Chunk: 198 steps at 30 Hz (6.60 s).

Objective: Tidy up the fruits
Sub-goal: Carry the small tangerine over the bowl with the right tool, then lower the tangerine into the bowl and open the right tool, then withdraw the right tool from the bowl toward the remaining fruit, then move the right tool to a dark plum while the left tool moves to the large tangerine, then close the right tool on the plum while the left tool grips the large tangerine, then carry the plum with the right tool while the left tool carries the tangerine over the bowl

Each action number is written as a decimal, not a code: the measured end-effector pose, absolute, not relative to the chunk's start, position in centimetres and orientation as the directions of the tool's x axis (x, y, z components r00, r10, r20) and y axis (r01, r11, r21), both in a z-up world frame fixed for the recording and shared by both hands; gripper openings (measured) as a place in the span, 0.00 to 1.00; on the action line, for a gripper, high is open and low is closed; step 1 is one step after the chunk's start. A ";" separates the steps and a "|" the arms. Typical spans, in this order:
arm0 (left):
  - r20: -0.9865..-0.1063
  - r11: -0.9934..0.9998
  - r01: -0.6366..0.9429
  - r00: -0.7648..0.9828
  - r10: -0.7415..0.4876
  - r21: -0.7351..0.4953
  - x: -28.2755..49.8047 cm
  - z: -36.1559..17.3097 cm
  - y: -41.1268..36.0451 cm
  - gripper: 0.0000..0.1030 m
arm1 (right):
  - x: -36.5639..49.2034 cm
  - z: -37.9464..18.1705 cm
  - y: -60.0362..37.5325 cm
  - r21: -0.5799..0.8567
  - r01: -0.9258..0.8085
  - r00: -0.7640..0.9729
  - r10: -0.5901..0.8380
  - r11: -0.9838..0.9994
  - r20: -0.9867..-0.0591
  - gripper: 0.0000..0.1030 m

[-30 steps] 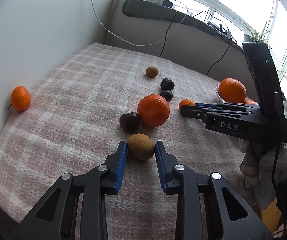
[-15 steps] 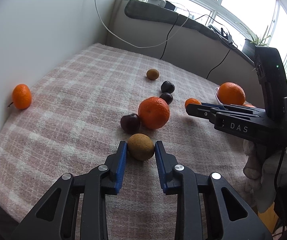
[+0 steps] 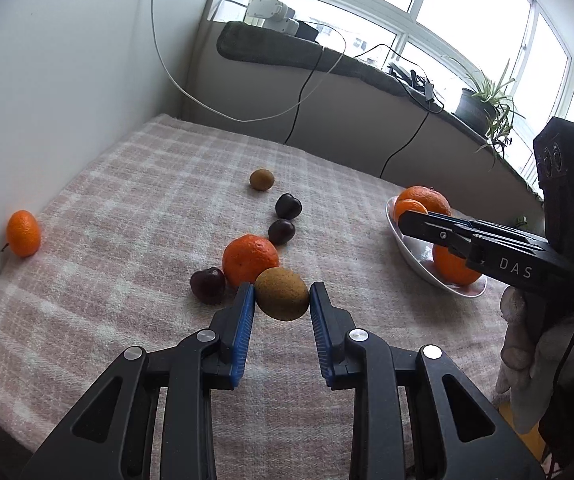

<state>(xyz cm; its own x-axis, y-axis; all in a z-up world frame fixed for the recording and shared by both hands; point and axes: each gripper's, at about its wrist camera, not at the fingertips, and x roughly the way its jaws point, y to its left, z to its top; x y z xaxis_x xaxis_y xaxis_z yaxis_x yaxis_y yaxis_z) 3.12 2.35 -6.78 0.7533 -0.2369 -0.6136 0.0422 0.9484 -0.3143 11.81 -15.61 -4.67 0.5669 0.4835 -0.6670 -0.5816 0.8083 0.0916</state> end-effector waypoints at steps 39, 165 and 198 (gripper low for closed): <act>-0.593 0.887 0.336 0.660 -0.461 -0.316 9.9 -5.5 -11.1 0.26 | 13.8 -4.8 -33.9 0.115 -0.279 0.687 0.282 0.953 -0.670 0.23; -0.652 0.977 0.067 0.735 -0.184 -0.201 9.5 -8.9 3.6 0.36 | 21.5 -11.7 -7.8 0.446 -0.449 0.173 0.565 0.774 -0.807 0.24; -0.546 0.918 0.209 0.751 -0.372 -0.338 6.8 -4.3 -1.9 0.35 | 14.6 -1.7 -23.9 0.382 -0.427 0.508 0.567 0.819 -0.649 0.24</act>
